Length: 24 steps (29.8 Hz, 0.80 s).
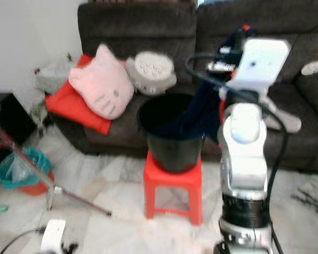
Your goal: Hang hanger
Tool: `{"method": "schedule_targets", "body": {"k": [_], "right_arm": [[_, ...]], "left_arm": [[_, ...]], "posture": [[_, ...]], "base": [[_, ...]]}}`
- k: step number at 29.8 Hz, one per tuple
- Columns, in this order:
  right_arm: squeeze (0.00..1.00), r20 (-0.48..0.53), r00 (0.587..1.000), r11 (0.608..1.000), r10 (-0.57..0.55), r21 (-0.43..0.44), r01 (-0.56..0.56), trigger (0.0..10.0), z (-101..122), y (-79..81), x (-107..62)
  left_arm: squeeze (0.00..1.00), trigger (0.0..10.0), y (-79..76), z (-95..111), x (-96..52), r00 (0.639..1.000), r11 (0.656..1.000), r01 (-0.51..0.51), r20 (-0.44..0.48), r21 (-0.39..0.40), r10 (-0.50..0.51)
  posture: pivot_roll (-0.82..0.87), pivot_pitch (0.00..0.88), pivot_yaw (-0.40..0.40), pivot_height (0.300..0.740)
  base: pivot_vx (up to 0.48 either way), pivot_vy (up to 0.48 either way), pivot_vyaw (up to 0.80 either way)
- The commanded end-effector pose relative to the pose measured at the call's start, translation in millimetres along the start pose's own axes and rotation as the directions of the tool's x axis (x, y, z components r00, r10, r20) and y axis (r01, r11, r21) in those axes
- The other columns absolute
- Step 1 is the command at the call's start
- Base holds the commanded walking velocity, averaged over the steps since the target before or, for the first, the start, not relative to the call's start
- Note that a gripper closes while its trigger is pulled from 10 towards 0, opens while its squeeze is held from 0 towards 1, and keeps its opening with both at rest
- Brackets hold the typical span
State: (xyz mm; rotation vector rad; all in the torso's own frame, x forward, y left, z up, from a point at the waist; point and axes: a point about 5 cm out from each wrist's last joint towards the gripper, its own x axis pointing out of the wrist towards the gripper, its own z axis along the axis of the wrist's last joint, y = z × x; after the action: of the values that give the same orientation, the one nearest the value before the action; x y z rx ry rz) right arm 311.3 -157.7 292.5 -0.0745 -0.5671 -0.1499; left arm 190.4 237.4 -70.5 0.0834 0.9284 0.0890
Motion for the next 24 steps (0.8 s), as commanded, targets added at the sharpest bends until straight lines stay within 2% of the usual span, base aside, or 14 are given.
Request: {"method": "schedule_targets", "body": {"k": [1, 16, 18, 24], "right_arm": [[0.0, 0.046, 0.999, 1.0, -0.006, -0.001, 0.006, 10.0, 10.8, -1.6, 3.7], [0.0, 0.08, 0.997, 1.0, -0.019, -0.022, 0.021, 10.0, 14.3, -4.2, 5.5], [0.0, 0.146, 0.989, 0.999, 0.018, -0.036, -0.013, 10.0, 24.9, 1.0, 5.4], [0.0, 0.294, 0.941, 0.978, 0.167, 0.07, -0.195, 10.0, 53.1, 21.9, -1.3]], "left_arm": [[0.0, 10.0, 0.9, -0.3, 0.0, 1.0, 1.0, -0.01, -0.005, 0.01, 0.01], [0.0, 10.0, -2.7, 1.8, 0.9, 1.0, 1.0, -0.006, -0.006, 0.012, 0.006], [0.0, 10.0, -1.7, 5.0, 1.3, 1.0, 1.0, -0.006, 0.001, 0.011, 0.006], [0.0, 10.0, 13.9, 12.8, 0.4, 1.0, 1.0, -0.022, 0.013, 0.006, 0.022]], "posture": [[-0.08, 0.0, 0.09, 0.74], [-0.08, 0.0, 0.091, 0.74], [-0.08, 0.0, 0.091, 0.74], [-0.08, 0.0, 0.092, 0.74]], "base": [[0.0, 0.0, 0.0], [0.0, 0.0, 0.0], [0.0, 0.0, 0.0], [0.0, 0.0, 0.0]]}}
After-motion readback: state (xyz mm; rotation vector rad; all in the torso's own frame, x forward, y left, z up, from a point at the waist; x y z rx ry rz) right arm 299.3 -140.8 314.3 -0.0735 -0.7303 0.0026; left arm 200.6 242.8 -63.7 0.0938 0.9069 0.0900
